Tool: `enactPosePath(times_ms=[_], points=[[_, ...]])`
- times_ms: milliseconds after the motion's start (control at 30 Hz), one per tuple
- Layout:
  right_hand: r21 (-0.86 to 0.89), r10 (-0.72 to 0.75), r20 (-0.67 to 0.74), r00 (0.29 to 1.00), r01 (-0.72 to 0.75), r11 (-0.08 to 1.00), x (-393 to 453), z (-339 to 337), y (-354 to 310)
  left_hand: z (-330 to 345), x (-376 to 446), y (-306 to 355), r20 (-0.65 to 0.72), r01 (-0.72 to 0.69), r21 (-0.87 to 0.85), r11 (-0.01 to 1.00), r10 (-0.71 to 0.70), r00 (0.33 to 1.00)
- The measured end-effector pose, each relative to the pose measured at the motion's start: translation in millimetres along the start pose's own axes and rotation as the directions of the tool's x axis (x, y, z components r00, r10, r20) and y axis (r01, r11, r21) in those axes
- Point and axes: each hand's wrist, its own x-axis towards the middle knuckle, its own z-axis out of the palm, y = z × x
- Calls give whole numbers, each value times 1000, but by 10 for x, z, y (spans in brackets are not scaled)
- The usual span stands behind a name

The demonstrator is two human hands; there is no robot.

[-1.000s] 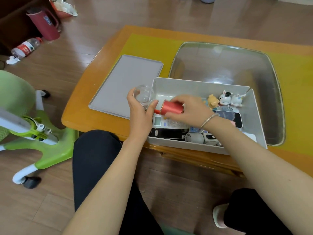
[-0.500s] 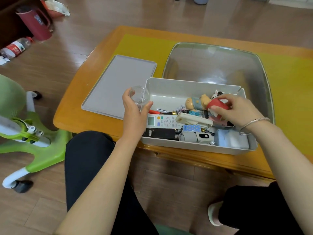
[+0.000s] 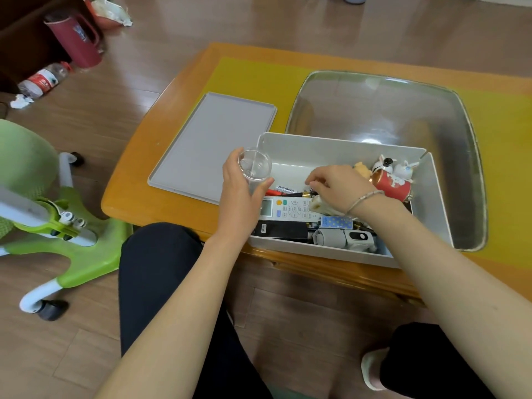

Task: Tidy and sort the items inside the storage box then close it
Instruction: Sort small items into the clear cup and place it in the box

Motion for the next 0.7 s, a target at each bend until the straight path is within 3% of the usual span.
enactPosePath(times_ms=[233,400,700], points=[[-37,-4,268,963,14,999,158,94,3,3,8,-12,-15,15,-19,1000,-16,1000],[-65,-85,229,970,102,993,85,143,24,0,2,-7,-34,10,-19,1000,-11,999],[-236,-83,195,977,129,963,86,136,25,7,-3,-6,-49,43,-92,995,-47,998]])
